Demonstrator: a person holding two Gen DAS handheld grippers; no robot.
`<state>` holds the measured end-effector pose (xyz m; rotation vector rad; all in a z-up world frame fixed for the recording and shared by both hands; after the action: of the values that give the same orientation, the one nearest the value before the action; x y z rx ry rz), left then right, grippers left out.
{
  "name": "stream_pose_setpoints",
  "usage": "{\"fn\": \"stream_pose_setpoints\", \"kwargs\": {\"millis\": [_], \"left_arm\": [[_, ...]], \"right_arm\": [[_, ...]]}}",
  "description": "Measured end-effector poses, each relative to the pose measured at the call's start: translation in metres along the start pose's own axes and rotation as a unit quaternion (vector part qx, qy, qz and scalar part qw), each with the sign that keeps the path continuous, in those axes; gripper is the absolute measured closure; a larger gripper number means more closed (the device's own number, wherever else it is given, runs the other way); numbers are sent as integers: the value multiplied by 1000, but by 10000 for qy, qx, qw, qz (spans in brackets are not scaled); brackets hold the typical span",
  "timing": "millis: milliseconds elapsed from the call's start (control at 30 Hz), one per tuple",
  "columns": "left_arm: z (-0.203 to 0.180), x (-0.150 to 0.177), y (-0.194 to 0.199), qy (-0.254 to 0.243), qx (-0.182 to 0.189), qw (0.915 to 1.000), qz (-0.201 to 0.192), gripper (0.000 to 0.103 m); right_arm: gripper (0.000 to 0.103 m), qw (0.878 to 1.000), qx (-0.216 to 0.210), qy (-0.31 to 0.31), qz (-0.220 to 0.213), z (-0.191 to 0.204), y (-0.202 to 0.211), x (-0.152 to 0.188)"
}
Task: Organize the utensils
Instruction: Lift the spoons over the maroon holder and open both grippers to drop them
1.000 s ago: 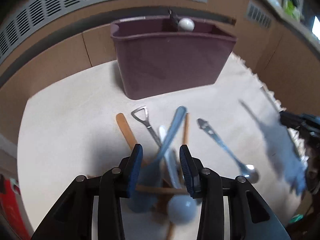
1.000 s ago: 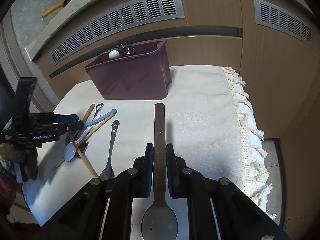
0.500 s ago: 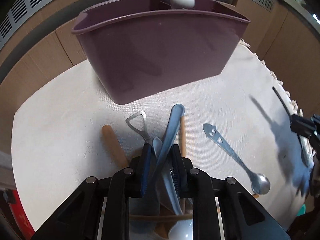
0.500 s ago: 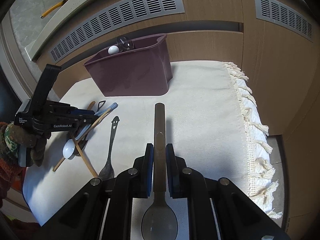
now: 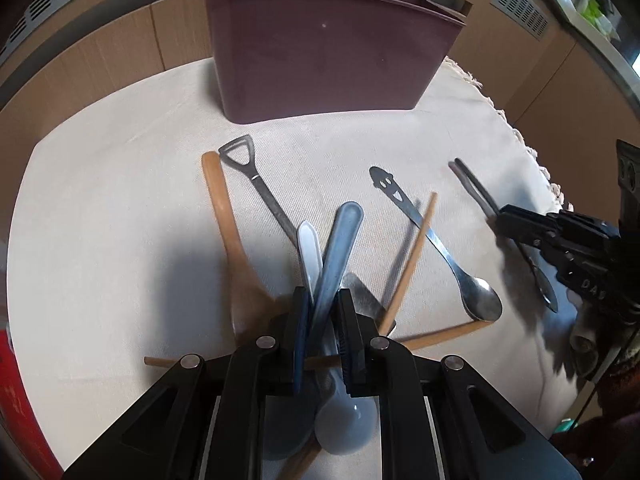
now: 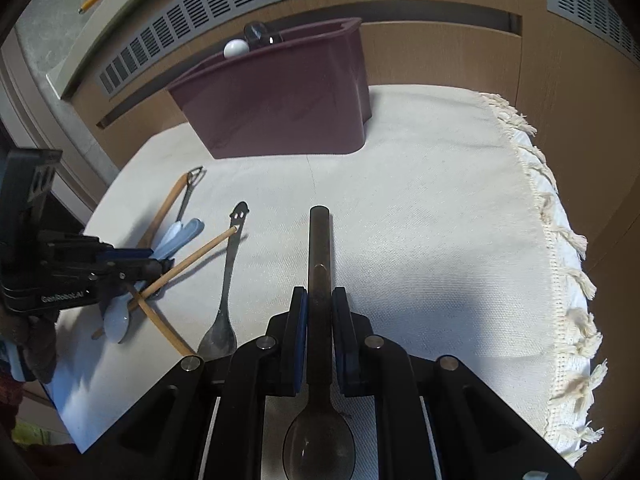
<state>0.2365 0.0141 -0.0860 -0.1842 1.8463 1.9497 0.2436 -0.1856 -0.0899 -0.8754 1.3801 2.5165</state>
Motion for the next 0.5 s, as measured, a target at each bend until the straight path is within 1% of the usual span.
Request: {"fn": "stream_pose_setpoints", "kwargs": {"millis": [200, 300, 433, 500], "left_arm": [[-7, -20, -10, -240, -13, 9997, 16, 88], [-8, -30, -14, -374, -55, 9993, 77, 88], [-15, -44, -20, -566, -131, 9982, 156, 88], [-16, -51, -22, -626, -150, 9978, 167, 88]], "right_arm": [[90, 9987, 295, 340, 236, 6, -13, -8], [87, 9975, 327, 542, 301, 8, -22, -17], [87, 9966, 348, 682, 301, 8, -29, -25], [91, 9957, 408, 774, 295, 9, -30, -27]]}}
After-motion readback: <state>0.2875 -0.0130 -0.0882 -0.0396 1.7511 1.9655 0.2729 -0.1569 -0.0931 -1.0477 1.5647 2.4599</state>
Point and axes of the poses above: each gripper's, at about its wrist camera, not at the fingertips, and y roughly against the way its jaws point, z to its left, x to its underside, the point moved 3 cm from there along -y, roughly the way its jaws point, and after that the axes turned 15 degrees about -x, right-handed, at the moved point
